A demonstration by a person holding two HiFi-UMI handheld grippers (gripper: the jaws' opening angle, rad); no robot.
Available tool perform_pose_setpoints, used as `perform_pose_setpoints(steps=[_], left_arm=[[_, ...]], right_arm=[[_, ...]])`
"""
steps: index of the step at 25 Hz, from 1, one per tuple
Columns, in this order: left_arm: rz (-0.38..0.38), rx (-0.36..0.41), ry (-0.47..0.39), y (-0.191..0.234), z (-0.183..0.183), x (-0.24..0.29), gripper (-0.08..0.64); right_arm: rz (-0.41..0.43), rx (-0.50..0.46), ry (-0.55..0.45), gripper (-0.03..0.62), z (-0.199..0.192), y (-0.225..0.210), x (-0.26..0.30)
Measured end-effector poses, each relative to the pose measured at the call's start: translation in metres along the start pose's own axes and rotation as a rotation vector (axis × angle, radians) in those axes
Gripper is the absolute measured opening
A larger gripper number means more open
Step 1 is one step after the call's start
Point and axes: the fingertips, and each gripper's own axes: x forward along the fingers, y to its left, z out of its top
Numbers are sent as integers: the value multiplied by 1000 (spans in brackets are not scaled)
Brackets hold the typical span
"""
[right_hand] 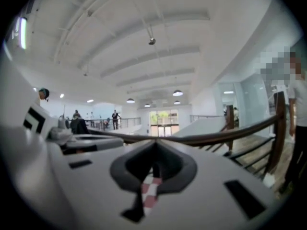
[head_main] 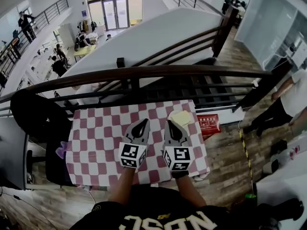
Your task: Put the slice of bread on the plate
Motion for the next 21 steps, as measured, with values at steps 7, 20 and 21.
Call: perform_pose_setpoints(steps=[7, 20, 21], left_arm=[[-13, 30, 9, -16, -7, -14, 18], [-22, 43, 13, -36, -11, -32, 18], [-26, 45, 17, -39, -12, -33, 18]], right_arm=[[2, 6, -19, 15, 1, 7, -16], [-15, 6, -37, 15, -1, 8, -36], [-19, 6, -37, 15, -2, 7, -38]])
